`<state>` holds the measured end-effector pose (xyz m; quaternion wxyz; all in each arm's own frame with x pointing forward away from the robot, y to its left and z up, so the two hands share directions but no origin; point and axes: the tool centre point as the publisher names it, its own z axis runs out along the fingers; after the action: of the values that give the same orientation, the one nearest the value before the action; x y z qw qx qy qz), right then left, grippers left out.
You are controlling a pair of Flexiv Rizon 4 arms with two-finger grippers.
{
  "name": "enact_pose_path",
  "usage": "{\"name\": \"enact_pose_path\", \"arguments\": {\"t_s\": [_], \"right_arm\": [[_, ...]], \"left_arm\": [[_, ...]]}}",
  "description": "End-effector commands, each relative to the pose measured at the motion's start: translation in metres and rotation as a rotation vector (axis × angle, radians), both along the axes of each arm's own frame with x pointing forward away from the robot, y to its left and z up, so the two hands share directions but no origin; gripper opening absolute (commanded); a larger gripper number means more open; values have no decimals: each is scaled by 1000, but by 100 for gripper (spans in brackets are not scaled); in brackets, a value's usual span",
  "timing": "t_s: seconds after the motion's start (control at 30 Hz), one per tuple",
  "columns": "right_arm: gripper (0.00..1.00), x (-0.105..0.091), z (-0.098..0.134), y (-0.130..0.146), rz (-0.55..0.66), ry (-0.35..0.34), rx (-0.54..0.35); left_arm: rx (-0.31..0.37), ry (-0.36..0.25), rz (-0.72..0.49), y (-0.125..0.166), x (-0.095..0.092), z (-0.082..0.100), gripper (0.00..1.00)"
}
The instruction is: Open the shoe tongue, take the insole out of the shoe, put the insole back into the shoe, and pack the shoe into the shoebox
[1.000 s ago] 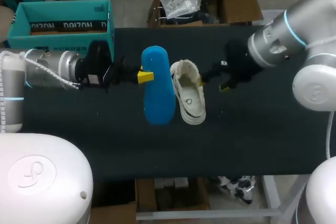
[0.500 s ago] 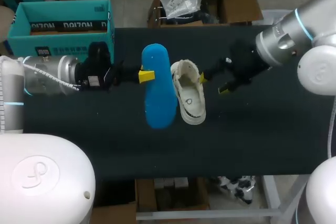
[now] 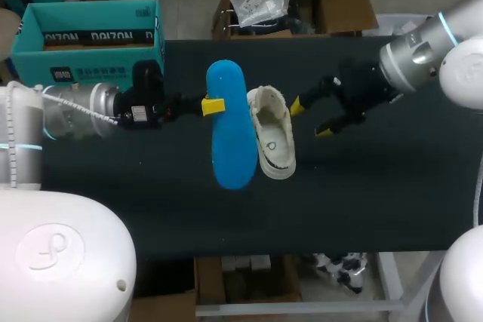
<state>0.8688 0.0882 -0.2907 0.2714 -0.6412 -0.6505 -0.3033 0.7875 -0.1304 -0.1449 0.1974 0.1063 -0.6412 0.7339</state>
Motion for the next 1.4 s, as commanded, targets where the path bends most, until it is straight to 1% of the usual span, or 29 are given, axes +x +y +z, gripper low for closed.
{"name": "enact_pose_path", "arguments": {"t_s": [0.03,0.07,0.1,0.13,0.17,0.2,0.23,0.27,0.3,0.97,1.0,1.03,1.07,1.1,1.4], "right_arm": [[100,4,1,0,4,32,10],[100,6,3,0,-28,88,32],[100,8,3,-1,-38,172,71],[100,7,5,0,-86,214,74],[100,7,6,0,-156,338,112],[100,6,4,0,-198,472,147],[100,3,6,3,-235,490,155],[100,-2,12,5,-259,551,152],[100,-8,15,9,-273,610,85],[100,-8,15,9,-273,610,85],[100,-9,15,8,-312,615,97],[100,-7,14,5,-363,676,137],[100,-7,12,4,-388,734,152],[100,-9,10,3,-431,809,149],[100,-9,10,3,-431,809,149]], "left_arm": [[-5,0,-2,0,1,-2,0],[-5,0,-2,0,1,-2,0],[-5,0,-2,0,1,-2,0],[-5,0,-2,0,1,-2,0],[-5,0,-2,0,1,-2,0],[-5,0,-2,0,1,-2,0],[-5,0,-2,0,1,-2,0],[-5,0,-2,0,1,-2,0],[-5,0,-2,0,1,-2,0],[-5,0,-2,0,1,-2,0],[-5,0,-2,0,1,-2,0],[-5,0,-2,0,1,-2,0],[-5,0,-2,0,1,-2,0],[-5,0,-2,0,1,-2,0],[-5,0,-2,0,1,-2,0]]}}
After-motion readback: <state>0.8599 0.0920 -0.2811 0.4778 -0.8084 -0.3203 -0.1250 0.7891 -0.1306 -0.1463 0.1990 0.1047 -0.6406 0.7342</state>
